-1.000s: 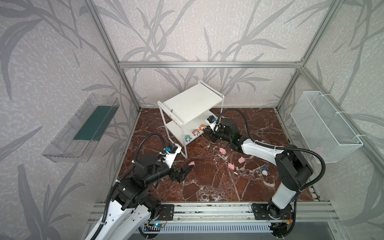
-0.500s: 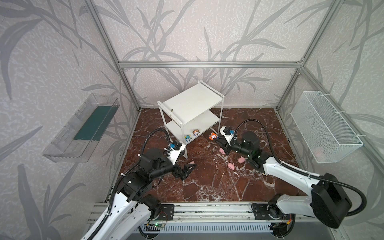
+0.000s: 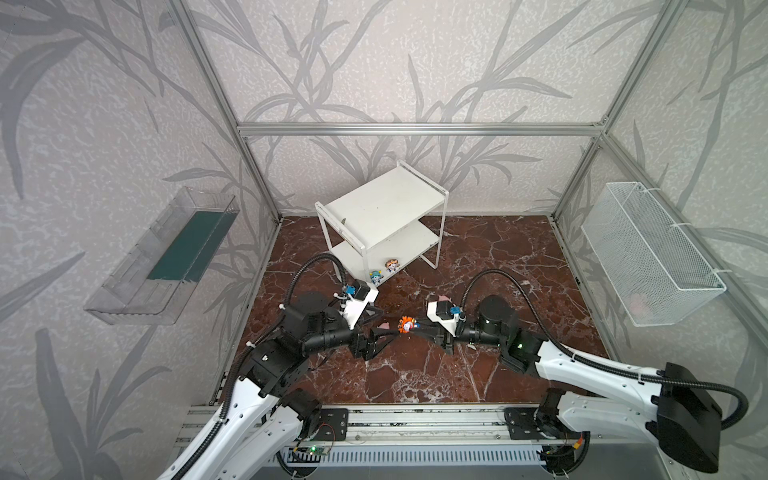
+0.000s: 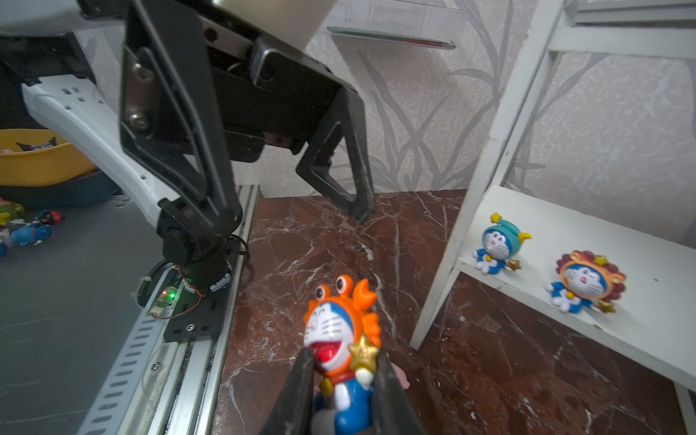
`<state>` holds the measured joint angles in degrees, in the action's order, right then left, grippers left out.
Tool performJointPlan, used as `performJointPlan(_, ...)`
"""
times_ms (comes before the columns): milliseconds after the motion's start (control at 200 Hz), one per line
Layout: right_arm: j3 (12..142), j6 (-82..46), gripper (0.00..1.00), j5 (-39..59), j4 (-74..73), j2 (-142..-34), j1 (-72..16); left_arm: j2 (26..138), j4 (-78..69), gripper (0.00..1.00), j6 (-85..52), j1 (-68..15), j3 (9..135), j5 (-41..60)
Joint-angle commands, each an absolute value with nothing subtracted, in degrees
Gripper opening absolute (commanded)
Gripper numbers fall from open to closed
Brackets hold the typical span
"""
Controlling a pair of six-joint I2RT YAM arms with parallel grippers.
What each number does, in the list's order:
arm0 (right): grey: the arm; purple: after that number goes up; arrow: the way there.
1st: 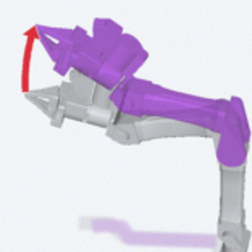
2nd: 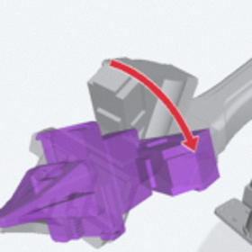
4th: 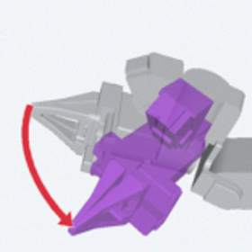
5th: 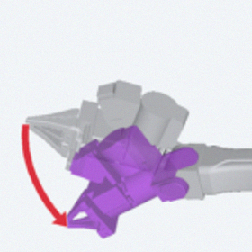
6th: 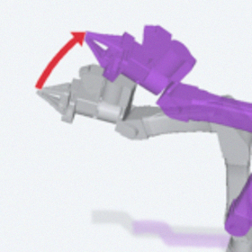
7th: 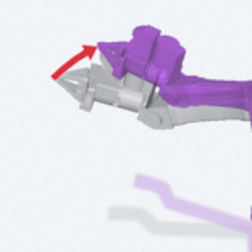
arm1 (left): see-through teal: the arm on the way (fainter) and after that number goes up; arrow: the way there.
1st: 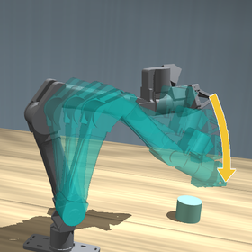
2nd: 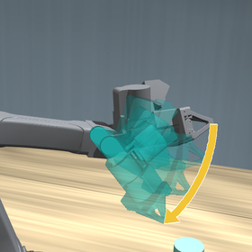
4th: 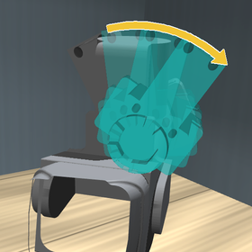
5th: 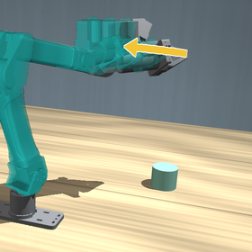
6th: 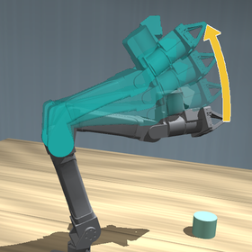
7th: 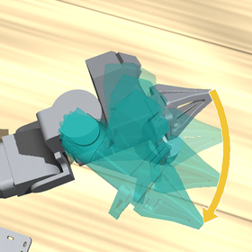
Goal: Place and organize the plastic toys onto the shelf
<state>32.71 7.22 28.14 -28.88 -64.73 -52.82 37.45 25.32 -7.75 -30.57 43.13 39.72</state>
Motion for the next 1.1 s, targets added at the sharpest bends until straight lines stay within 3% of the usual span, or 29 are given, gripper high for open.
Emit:
performJointPlan(0,33.4,7.0,0.04,27.8,-33.7,-65.7,-54.7,38.5,23.9,0.74,-8.1,-30.4,43.6,44.8)
performJointPlan(175,33.8,7.0,0.05,25.3,-35.4,-66.0,-56.6,38.7,24.2,0.56,-7.8,-30.3,43.6,46.7)
performJointPlan(310,33.6,6.1,0.05,22.8,-36.1,-65.4,-56.6,38.9,24.7,0.54,-7.7,-30.4,43.2,47.5)
performJointPlan(460,34.1,6.1,0.05,22.5,-35.4,-65.0,-56.7,38.8,25.1,0.44,-7.1,-30.4,43.4,47.0)
performJointPlan(615,34.0,6.0,0.05,22.9,-35.5,-65.2,-56.7,38.7,25.4,0.13,-6.9,-30.4,43.6,45.6)
performJointPlan(845,33.9,6.8,0.05,23.0,-35.5,-65.1,-57.4,38.4,25.5,0.15,-6.9,-30.4,43.4,44.5)
performJointPlan(920,34.1,7.0,0.06,22.7,-35.1,-64.9,-57.7,38.7,25.7,0.11,-6.9,-30.4,43.4,44.8)
performJointPlan(975,34.2,7.1,0.08,22.8,-34.8,-64.8,-57.7,38.7,25.7,0.0,-6.9,-30.4,43.4,45.0)
performJointPlan(1095,35.2,7.4,0.18,24.0,-32.4,-64.8,-57.7,38.4,25.9,0.0,-5.7,-30.4,43.4,45.8)
